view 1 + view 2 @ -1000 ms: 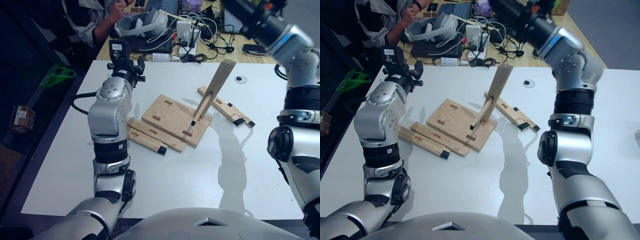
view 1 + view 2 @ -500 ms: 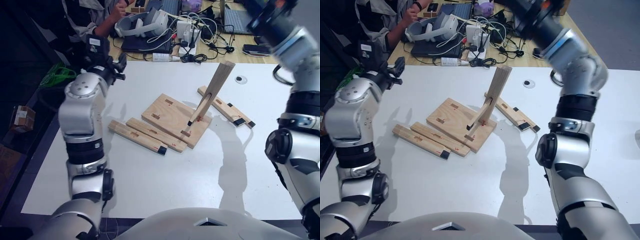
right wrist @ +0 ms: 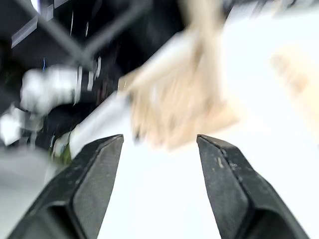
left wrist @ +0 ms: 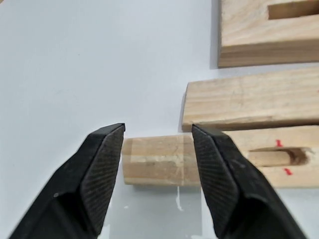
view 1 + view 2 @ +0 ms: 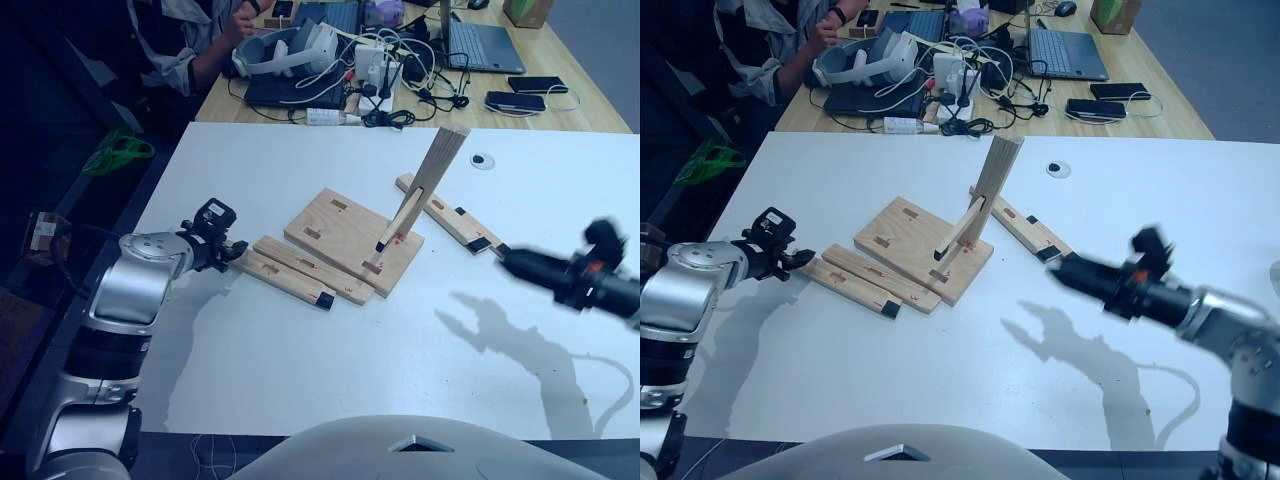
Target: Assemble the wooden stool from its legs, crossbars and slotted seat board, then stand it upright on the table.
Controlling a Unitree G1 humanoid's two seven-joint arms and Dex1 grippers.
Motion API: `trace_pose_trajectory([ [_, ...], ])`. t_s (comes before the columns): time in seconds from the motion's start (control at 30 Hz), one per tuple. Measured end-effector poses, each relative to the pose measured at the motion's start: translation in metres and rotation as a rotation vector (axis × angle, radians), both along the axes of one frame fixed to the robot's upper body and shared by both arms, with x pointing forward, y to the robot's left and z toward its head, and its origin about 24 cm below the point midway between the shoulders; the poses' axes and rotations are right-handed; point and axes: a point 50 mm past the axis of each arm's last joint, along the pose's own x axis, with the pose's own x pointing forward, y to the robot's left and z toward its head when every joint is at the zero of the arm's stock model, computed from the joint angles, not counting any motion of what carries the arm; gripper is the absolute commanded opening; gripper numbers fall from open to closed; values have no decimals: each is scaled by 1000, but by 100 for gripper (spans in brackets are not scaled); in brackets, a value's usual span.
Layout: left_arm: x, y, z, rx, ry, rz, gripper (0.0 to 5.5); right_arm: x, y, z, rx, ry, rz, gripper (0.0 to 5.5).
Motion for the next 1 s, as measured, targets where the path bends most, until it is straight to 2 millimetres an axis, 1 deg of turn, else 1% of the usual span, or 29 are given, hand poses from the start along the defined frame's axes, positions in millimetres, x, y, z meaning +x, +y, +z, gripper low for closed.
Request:
trace_pose_trajectory([
  [0.1,6,-7,3,-17,-19,-10,246,-7,22,-18,-70,-10,119,277],
  [0.17,8,-9,4,-22,-27,-8,246,-2,35,-29,-124,-45,127,277],
  [0.27,12,-18,7,-51,-44,-4,246,5,57,-39,-109,-77,153,277],
  [0.37,19,-24,19,-78,-111,10,246,4,65,-51,-140,-64,160,277],
  [0.47,32,-40,38,-195,-252,71,246,7,73,-64,-129,-36,159,277],
  [0.53,37,-54,49,-292,-349,114,246,10,81,-72,-106,-16,163,277],
  [0.63,37,-61,54,-344,-415,179,246,16,89,-77,-84,-9,165,277],
  [0.7,38,-61,55,-355,-433,213,246,18,94,-80,-72,-11,166,277],
  [0.83,48,-67,71,-384,-493,230,246,18,111,-87,-34,-2,140,277],
  [1.0,49,-67,68,-375,-470,232,246,18,124,-93,-5,14,131,277],
])
